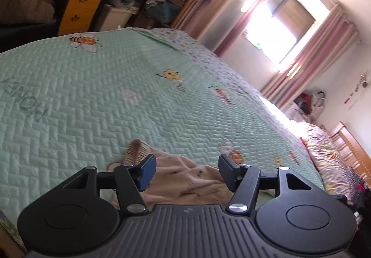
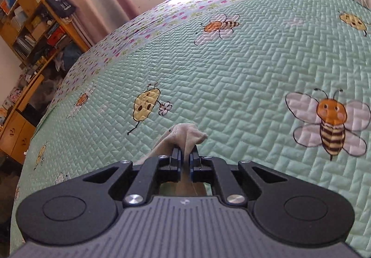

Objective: Fold clothes

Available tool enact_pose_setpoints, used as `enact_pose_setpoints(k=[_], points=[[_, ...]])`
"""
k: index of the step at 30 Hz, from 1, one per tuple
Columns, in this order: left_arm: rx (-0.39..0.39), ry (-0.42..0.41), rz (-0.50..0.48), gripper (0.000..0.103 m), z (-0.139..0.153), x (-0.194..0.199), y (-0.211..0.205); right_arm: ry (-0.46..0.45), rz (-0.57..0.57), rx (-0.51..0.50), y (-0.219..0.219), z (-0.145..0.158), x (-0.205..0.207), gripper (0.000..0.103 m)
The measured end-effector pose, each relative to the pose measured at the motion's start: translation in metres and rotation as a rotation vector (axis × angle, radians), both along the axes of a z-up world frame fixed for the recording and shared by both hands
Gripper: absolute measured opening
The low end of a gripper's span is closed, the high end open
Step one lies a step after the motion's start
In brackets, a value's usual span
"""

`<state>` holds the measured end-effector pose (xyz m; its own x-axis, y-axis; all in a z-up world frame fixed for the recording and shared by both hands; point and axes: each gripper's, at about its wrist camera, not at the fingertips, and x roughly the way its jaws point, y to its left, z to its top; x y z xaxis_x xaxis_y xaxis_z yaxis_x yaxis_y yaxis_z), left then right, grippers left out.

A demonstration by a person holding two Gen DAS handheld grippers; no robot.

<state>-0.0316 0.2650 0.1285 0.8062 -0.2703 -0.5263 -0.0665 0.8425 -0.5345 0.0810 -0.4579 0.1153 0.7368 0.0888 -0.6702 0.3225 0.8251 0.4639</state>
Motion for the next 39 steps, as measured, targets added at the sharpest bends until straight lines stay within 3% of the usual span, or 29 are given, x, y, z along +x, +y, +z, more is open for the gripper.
enact_pose_setpoints(k=[6,10,13,14,15,17,19,21,24,27,30,34,35,38,39], points=[[-0.034,0.217,-0.036,0.063,-0.041,0.079,0.027,0.025,-0.023,0.040,-0.006,-0.020,-0.024,0.008],[0.061,0.294,-0.029,0.065,-0.058,0.108,0.029,0.029,-0.019,0.038,-0.003,-0.022,-0.025,0.009],[-0.045,0.363,-0.144,0.066,-0.083,0.124,0.028,0.036,-0.013,0.027,0.000,-0.023,-0.023,0.011],[-0.038,0.358,-0.176,0.068,-0.086,0.127,0.022,0.034,-0.015,0.027,0.000,-0.024,-0.022,0.011],[-0.034,0.352,-0.206,0.072,-0.088,0.131,0.017,0.032,-0.018,0.028,-0.001,-0.024,-0.022,0.011],[-0.093,0.319,-0.233,0.068,-0.091,0.137,0.013,0.031,-0.023,0.029,-0.001,-0.025,-0.023,0.011],[-0.120,0.312,-0.223,0.055,-0.096,0.143,0.014,0.032,-0.025,0.028,-0.001,-0.025,-0.024,0.011],[-0.117,0.311,-0.207,0.023,-0.101,0.146,0.014,0.037,-0.027,0.024,0.000,-0.025,-0.024,0.011],[-0.090,0.276,-0.204,0.015,-0.099,0.140,0.011,0.035,-0.030,0.022,0.000,-0.024,-0.026,0.011],[-0.059,0.190,-0.168,0.012,-0.080,0.133,0.015,0.013,-0.034,0.019,0.000,-0.019,-0.030,0.011],[-0.052,0.011,-0.148,0.012,-0.043,0.116,0.024,-0.055,-0.025,0.013,0.003,-0.004,-0.038,0.011],[-0.048,-0.260,-0.156,0.010,0.011,0.089,0.025,-0.228,-0.022,0.022,0.004,0.035,-0.061,0.009],[-0.040,-0.295,-0.167,0.010,0.020,0.087,0.022,-0.291,-0.023,0.034,0.001,0.048,-0.070,0.009],[-0.008,-0.266,-0.191,0.010,0.025,0.102,0.011,-0.465,-0.027,0.081,-0.010,0.077,-0.091,0.009],[0.005,-0.234,-0.194,0.010,0.021,0.109,0.009,-0.465,-0.022,0.084,-0.013,0.080,-0.089,0.009]])
